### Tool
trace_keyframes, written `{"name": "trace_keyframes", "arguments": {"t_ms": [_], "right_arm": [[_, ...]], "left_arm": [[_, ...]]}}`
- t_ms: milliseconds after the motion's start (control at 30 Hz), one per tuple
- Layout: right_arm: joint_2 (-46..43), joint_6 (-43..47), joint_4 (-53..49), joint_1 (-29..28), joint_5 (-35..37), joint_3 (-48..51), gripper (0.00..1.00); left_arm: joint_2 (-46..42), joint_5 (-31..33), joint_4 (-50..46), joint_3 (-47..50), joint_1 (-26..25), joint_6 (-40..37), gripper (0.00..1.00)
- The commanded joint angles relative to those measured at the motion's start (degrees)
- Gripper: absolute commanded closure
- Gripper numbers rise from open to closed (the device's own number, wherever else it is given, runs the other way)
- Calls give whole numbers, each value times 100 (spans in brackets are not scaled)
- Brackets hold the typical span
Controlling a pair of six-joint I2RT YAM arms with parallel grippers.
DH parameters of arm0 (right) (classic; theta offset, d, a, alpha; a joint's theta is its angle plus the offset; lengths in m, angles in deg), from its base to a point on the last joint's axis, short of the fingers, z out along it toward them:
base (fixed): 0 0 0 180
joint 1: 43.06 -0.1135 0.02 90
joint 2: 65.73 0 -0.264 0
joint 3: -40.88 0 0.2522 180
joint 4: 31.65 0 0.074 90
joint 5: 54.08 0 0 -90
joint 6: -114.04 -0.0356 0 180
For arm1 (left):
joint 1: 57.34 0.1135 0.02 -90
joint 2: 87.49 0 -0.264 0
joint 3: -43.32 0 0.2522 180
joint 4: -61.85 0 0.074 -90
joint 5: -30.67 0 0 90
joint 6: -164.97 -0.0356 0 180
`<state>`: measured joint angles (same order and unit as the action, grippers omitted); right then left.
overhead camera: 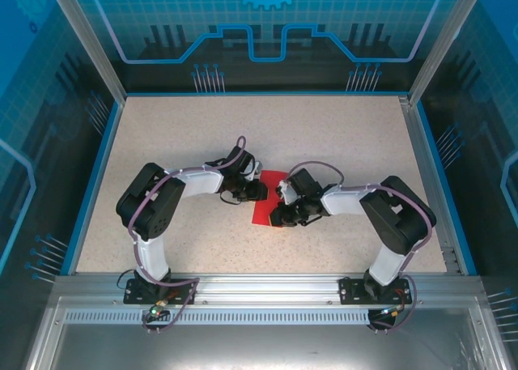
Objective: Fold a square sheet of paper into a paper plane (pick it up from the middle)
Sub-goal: Fold the square sheet of paper in half at the center of the table.
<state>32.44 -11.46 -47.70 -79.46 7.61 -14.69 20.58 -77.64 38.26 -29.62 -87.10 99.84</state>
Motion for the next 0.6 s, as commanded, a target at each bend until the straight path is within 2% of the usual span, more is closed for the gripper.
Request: {"name": "trace_keyframes", "arguments": {"t_ms": [0,200,567], "right_arm": [[-211,141,-767,58,181,515,87],[-618,224,-924,284,232,661,87],[-990,-156,-670,561,-90,-384,86]], "left_arm": [[489,960,-1199,361,241,-262,69],[378,866,-1253,337,236,-211,69],[-165,362,-1444,-98,237,-44,66]]}}
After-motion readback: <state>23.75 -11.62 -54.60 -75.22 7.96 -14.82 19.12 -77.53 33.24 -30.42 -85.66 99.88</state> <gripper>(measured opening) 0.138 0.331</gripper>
